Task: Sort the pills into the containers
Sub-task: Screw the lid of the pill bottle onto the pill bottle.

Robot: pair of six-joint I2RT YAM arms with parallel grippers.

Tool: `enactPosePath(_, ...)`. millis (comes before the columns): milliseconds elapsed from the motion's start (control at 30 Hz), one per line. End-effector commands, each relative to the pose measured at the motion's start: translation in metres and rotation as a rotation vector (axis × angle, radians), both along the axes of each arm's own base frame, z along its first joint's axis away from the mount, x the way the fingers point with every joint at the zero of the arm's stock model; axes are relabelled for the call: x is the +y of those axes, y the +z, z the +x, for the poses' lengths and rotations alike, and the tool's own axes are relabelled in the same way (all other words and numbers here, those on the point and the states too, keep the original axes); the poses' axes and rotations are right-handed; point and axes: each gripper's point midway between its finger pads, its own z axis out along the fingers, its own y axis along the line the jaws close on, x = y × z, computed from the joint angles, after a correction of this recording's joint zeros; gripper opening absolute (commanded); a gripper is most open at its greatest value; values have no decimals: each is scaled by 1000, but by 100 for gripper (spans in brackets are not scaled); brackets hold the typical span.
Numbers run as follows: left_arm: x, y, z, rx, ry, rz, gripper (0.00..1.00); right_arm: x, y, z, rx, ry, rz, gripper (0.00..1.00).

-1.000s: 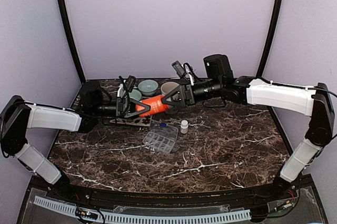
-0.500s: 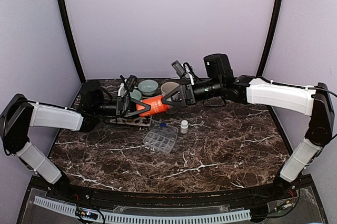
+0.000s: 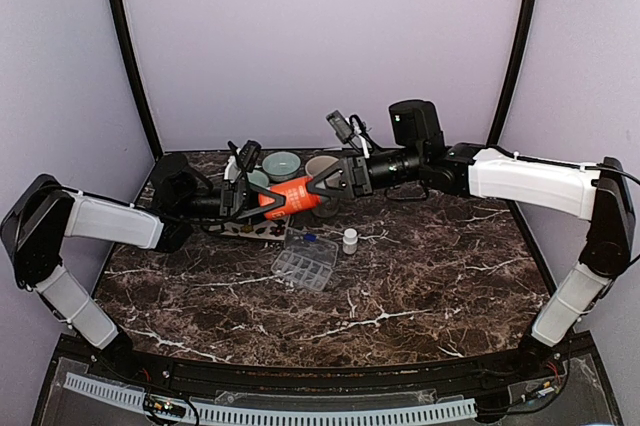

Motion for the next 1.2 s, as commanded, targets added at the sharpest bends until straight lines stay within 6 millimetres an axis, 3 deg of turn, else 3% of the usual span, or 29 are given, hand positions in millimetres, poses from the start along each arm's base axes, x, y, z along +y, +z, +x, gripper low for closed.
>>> enactPosePath(0,-3,36,-4,-107,-19,-94,7,9,5,-4,-11,32,28,41)
enactPosePath(467,-19,39,5,-141,-40,-63,7,16,6,-1,23,40,21,38)
enactPosePath(833,-36,54,17,-248,12,-36,7,22,8,7,87,12,36,35)
enactPosePath(1167,-35,72,32,-367,122,-29,7,27,16,9,201,1,50,29)
